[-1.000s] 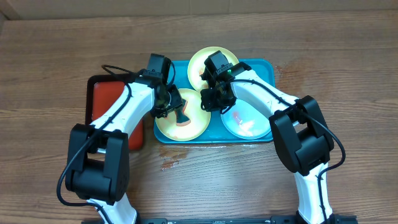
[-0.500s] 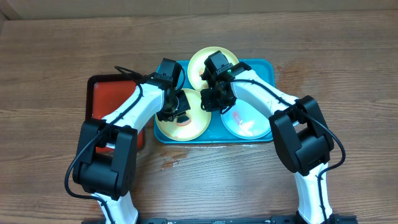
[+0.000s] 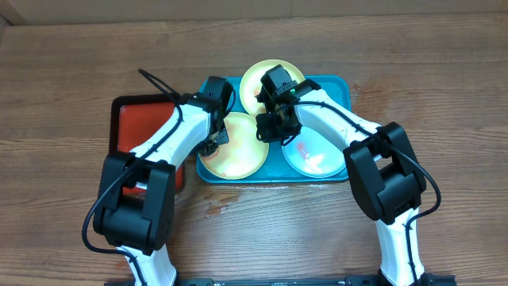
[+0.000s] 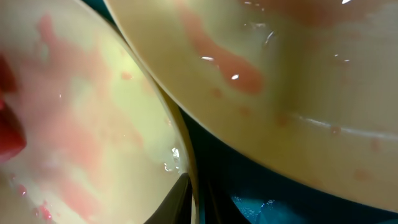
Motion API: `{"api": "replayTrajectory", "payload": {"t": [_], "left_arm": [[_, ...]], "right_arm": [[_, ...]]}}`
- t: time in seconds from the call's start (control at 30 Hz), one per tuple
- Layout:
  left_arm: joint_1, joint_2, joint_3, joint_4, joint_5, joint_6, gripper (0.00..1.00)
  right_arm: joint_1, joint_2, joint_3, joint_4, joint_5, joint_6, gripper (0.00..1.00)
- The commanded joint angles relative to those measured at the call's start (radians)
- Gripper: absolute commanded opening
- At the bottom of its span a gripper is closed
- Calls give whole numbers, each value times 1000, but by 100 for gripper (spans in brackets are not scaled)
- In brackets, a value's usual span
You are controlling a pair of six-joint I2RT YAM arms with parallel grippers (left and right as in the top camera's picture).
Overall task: Clean dirty plates on tray and stack at the side
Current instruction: 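Scrub the yellow plate with the sponge in the left gripper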
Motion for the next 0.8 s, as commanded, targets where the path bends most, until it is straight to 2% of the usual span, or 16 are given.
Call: {"api": "replayTrajectory", "payload": {"t": [0.0,0.07,0.1,0.33,0.4,0.53,0.77], "left_arm": [[7,3,80,20,187,25,4],[7,7,74,78,385,15,4],[4,11,69,100,426,5,4],[-8,90,56,135,439,-19,4],[0,111,56,122,409,-19,4],[21,119,57,68,249,-19,4],[67,100,134,-102,0,-12,4]], "right_arm": [[2,24,0,2,11,-1,11],[2,24,0,3,11,-1,11],[2,24,0,3,11,-1,11],[2,24,0,2,11,-1,11],[2,24,0,1,11,-1,11],[2,24,0,1,11,-1,11],[2,24,0,2,11,-1,10]]}}
